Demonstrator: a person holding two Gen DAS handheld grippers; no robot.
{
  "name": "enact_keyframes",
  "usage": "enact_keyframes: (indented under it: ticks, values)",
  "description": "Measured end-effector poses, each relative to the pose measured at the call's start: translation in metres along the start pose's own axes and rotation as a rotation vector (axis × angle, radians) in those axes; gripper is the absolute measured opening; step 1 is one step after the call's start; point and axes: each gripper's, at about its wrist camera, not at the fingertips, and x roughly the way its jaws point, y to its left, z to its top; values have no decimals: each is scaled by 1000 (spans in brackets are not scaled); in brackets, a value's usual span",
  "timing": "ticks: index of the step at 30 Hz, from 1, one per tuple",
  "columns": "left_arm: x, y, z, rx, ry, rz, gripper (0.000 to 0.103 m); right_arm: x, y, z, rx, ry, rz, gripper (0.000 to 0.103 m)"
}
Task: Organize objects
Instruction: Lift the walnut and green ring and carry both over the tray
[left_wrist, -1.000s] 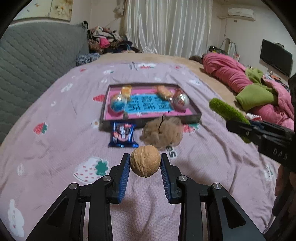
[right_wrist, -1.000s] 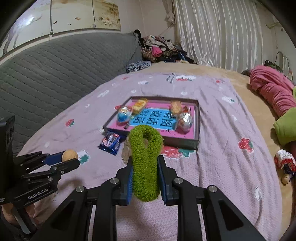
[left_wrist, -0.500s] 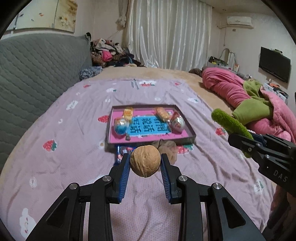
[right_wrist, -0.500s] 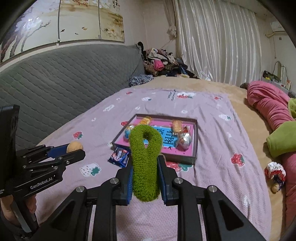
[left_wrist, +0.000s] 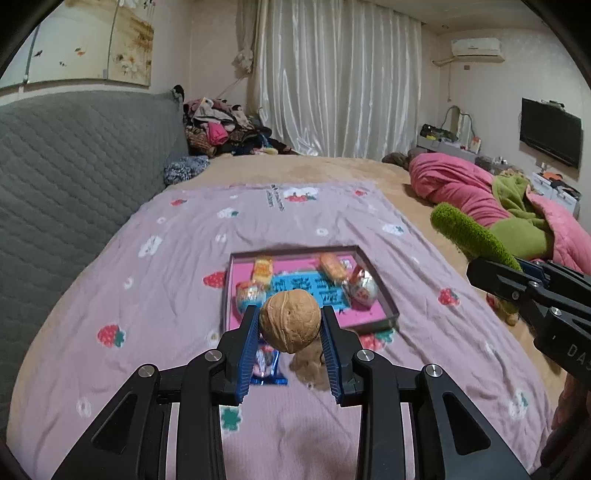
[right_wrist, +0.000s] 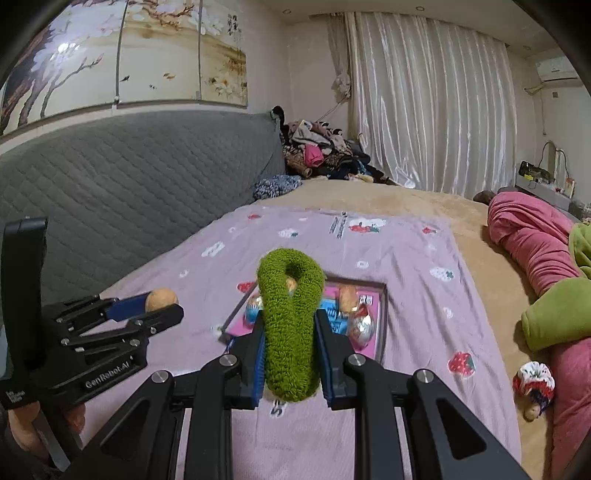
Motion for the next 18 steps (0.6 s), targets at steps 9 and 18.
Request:
enact_keyframes:
  ticks: [9,18]
  values:
    - [35,-5,39,16,-15,2,33,21,-17,32,16,-39,-23,24]
    - [92,4,71,22,-27,14,33,65,-31,45,22,-38,-30,24]
